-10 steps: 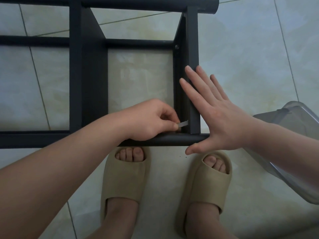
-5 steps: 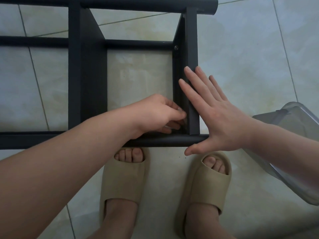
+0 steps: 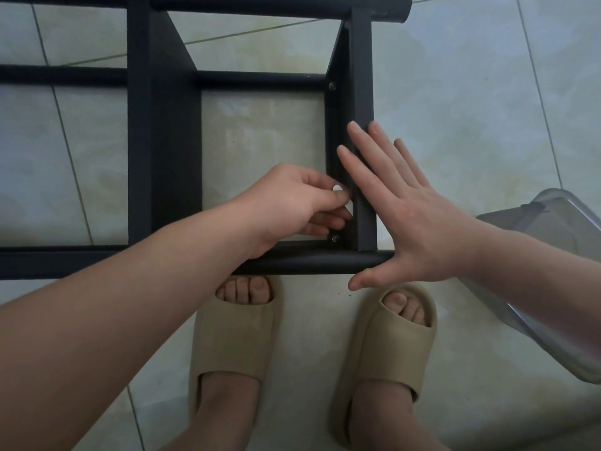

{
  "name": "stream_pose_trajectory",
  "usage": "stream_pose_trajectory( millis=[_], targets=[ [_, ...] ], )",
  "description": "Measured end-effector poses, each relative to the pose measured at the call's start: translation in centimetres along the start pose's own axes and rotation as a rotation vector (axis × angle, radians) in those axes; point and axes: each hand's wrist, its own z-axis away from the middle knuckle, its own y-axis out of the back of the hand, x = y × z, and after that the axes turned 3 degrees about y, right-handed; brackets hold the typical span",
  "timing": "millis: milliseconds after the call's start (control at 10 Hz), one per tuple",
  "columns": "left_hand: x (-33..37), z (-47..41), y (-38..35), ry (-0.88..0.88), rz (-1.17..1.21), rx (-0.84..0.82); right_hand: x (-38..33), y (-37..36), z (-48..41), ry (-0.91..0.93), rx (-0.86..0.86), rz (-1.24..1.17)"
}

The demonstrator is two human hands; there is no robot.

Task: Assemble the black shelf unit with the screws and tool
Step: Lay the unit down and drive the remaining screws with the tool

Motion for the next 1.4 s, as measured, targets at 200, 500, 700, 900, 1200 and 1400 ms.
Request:
stream_pose_trajectory(
  millis=[200, 500, 700, 900, 1200, 1400],
  targets=[
    [0.03, 0.12, 0.12, -0.011, -0.072, -0.009, 0.07, -0.03, -0.05, 0.000, -0.001, -0.005],
    [0.01, -0.05, 0.19, 0.006, -0.061, -0.018, 0.04, -0.05, -0.07, -0.001, 0.001, -0.008],
    [-0.06, -0.03, 0.15, -0.032, -0.118, 0.007, 0.00, 0.03, -0.04, -0.002, -0.002, -0.012],
    [-0.10, -0.12, -0.21, 0.029, 0.006, -0.008, -0.02, 0.02, -0.04, 0.000, -0.004, -0.012],
    [0.07, 0.01, -0.08, 0.099, 0.010, -0.038, 0.05, 0.04, -0.10, 0.000, -0.013, -0.013],
    [0.25, 0.31, 0.08, 0.074, -0.100, -0.043, -0.04, -0.04, -0.09, 0.000, -0.010, -0.011]
  ],
)
